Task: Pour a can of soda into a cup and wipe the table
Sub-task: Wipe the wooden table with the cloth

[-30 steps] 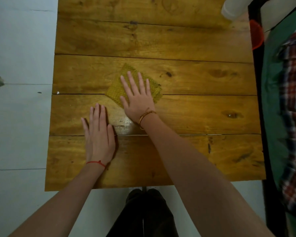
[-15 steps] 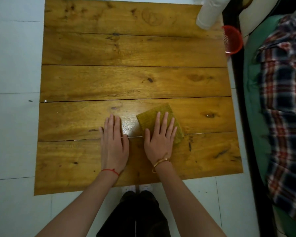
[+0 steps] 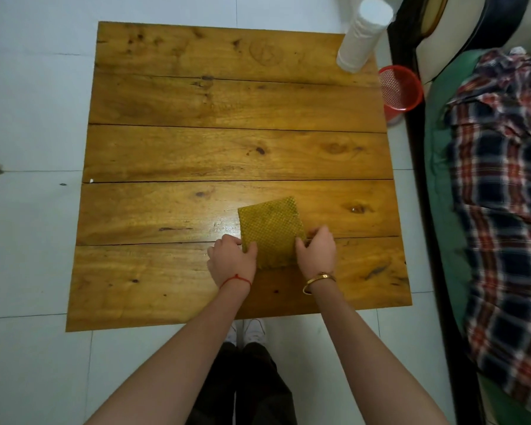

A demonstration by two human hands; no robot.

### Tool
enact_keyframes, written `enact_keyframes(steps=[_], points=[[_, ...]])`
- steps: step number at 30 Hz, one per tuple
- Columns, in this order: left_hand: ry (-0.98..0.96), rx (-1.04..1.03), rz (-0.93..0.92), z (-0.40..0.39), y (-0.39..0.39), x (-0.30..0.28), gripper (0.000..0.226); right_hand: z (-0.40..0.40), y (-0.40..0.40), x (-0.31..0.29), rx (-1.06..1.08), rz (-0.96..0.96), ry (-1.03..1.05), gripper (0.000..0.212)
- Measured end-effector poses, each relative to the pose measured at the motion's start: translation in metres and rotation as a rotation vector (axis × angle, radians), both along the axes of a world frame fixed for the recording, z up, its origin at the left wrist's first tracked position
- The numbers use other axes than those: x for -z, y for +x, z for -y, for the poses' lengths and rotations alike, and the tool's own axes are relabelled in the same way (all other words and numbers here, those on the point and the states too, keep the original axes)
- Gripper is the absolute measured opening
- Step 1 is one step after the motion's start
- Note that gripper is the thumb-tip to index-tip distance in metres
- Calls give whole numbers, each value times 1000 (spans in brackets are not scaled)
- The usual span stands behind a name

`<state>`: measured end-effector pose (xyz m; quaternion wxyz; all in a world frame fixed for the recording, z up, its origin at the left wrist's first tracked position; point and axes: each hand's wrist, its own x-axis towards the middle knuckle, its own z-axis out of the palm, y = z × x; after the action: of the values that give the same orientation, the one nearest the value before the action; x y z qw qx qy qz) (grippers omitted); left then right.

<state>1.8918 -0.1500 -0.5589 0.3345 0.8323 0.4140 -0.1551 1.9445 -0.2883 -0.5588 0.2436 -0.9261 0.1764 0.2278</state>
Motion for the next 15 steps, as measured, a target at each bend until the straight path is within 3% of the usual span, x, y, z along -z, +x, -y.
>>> enact_keyframes(steps=[5,9,15], points=[[-25,-34,-86,-1,5,4,38,3,4,7,-53,-89,-9,27],[-78,-44,-65,-4,6,8,24,3,7,10,-69,-101,15,14],[-216,-109,110,-3,7,5,12,11,12,11,-33,-129,114,31]])
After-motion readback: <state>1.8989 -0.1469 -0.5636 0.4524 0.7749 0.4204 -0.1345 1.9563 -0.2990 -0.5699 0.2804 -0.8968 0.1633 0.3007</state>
